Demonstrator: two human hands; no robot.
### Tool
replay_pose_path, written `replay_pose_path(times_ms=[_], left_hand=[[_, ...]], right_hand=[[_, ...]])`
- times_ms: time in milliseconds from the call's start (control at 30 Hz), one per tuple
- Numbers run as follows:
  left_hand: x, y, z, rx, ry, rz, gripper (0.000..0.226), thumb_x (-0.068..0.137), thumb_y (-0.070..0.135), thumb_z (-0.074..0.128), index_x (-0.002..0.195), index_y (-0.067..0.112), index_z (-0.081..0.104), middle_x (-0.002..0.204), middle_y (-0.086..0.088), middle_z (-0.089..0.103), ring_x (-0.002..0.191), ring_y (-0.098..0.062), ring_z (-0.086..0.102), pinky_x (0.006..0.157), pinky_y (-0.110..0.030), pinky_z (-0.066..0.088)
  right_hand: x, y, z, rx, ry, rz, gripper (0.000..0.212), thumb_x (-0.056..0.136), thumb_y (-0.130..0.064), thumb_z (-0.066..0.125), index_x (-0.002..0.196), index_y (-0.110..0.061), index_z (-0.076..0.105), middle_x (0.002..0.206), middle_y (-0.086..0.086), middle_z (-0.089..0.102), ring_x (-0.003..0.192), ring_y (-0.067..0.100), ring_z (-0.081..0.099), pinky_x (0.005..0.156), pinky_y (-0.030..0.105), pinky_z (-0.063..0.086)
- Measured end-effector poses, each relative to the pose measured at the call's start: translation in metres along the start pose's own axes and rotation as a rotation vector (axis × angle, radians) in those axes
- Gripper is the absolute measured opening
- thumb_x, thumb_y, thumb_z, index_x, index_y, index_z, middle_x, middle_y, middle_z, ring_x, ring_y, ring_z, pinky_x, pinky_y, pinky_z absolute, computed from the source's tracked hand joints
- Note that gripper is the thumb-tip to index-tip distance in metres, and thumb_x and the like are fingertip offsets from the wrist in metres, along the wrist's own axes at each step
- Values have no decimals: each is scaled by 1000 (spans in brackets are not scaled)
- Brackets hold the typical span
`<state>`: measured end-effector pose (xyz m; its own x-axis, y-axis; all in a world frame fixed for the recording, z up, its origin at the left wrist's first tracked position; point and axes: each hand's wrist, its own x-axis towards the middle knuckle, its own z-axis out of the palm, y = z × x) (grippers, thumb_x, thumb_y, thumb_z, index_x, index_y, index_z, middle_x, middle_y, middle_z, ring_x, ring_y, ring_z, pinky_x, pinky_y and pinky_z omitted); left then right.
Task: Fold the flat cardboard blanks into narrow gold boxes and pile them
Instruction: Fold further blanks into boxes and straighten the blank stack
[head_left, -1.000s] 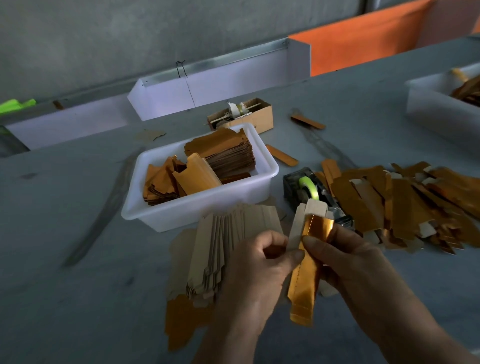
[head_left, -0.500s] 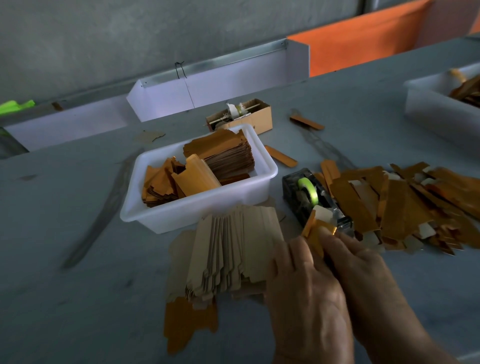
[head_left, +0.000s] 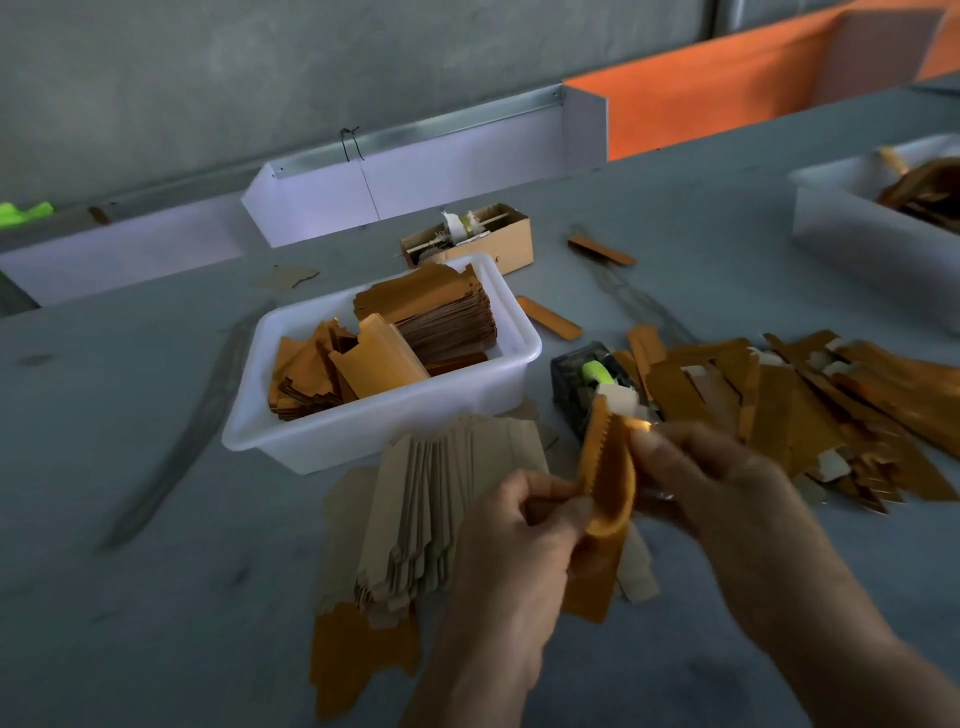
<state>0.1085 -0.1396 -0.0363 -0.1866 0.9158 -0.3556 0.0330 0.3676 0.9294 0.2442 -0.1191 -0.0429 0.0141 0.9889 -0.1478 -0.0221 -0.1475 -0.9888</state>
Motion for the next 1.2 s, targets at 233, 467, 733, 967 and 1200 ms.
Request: replay_pose_path(times_ms=[233, 467, 733, 967, 1200], left_hand=[[8, 11, -1, -413, -46, -89, 5, 87, 2, 61, 83, 1, 65, 78, -10, 70, 65, -15, 69, 58, -22, 57], [13, 5, 9, -350, -60, -102, 6, 88, 1, 61, 85, 0, 66, 83, -15, 68, 71, -20, 66, 54, -19, 54], [22, 0, 20, -371, -101, -177, 6, 87, 2, 63, 84, 3, 67, 89, -19, 72, 68, -19, 67, 49, -18, 51], [26, -2, 28, -545, -129, -260, 5, 87, -1, 63, 84, 1, 67, 90, -20, 71, 68, -18, 65, 45, -16, 49], [28, -8, 27, -359, -133, -122, 8, 89, 6, 62, 84, 8, 68, 76, -9, 69, 59, -11, 60, 44, -15, 45]], right_hand=[[51, -2, -40, -542, 49, 7, 12, 87, -28, 63, 82, -20, 68, 62, 3, 62, 53, 13, 53, 46, 22, 37], [63, 4, -36, -641, -38, 63, 9, 83, -33, 68, 79, -25, 66, 71, -4, 63, 68, 10, 57, 53, 21, 37], [65, 7, -30, -516, -13, 105, 8, 84, -24, 68, 76, -23, 68, 75, 1, 66, 72, 16, 60, 56, 25, 42], [52, 12, -32, 203, -31, 182, 12, 90, -16, 56, 91, -8, 65, 80, 4, 68, 67, 12, 64, 61, 23, 48], [36, 24, -24, -395, 202, -77, 15, 84, -16, 65, 70, -17, 65, 111, -9, 58, 87, 11, 56, 73, 32, 45]])
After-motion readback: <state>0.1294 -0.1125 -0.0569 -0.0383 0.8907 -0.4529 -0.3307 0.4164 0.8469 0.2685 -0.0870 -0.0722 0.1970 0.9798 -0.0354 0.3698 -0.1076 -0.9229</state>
